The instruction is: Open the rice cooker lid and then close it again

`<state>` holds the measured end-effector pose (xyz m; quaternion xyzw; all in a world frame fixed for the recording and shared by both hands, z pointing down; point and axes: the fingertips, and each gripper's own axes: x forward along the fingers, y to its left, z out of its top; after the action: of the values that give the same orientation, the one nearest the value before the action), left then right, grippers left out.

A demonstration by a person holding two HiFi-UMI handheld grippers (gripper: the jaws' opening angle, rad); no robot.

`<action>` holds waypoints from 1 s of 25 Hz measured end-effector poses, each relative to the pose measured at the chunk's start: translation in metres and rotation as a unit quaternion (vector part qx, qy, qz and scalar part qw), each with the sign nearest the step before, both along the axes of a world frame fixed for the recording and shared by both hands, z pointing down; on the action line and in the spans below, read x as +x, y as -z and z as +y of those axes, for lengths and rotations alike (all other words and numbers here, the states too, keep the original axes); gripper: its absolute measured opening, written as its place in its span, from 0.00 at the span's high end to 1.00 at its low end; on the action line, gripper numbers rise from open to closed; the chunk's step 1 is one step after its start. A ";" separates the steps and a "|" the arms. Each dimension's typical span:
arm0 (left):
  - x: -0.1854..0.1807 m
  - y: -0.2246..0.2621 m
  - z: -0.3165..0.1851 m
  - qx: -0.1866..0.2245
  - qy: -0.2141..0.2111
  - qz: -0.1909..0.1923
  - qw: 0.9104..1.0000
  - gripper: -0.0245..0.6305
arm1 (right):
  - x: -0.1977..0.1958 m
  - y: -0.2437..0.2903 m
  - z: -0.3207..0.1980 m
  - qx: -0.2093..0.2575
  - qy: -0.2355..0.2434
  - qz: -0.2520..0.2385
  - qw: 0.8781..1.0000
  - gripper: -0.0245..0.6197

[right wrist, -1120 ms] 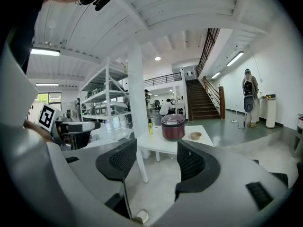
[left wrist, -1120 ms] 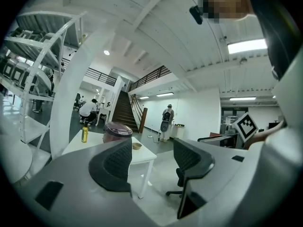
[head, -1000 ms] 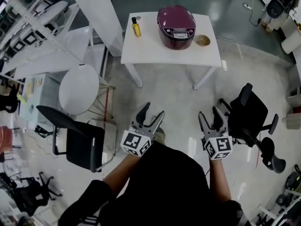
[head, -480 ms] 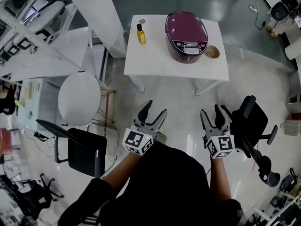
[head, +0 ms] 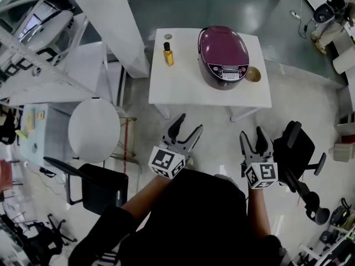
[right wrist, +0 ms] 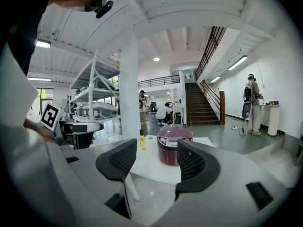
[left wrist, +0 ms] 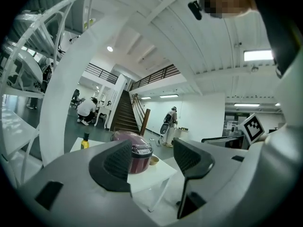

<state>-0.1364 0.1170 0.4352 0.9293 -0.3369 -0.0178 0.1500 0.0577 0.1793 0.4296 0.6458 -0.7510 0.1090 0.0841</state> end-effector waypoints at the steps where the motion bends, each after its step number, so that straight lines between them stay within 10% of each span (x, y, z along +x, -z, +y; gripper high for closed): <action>1: 0.002 0.001 -0.003 0.002 -0.003 -0.001 1.000 0.58 | -0.003 0.001 -0.002 0.001 0.000 -0.004 1.000 0.60; 25: 0.062 -0.015 -0.121 -0.025 0.075 -0.038 0.996 0.58 | 0.076 -0.036 -0.146 -0.006 0.080 -0.034 0.996 0.60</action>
<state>-0.0747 -0.0036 0.4507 0.8972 -0.4119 0.0150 0.1588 0.1332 0.0334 0.4656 0.5793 -0.8018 0.1281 0.0711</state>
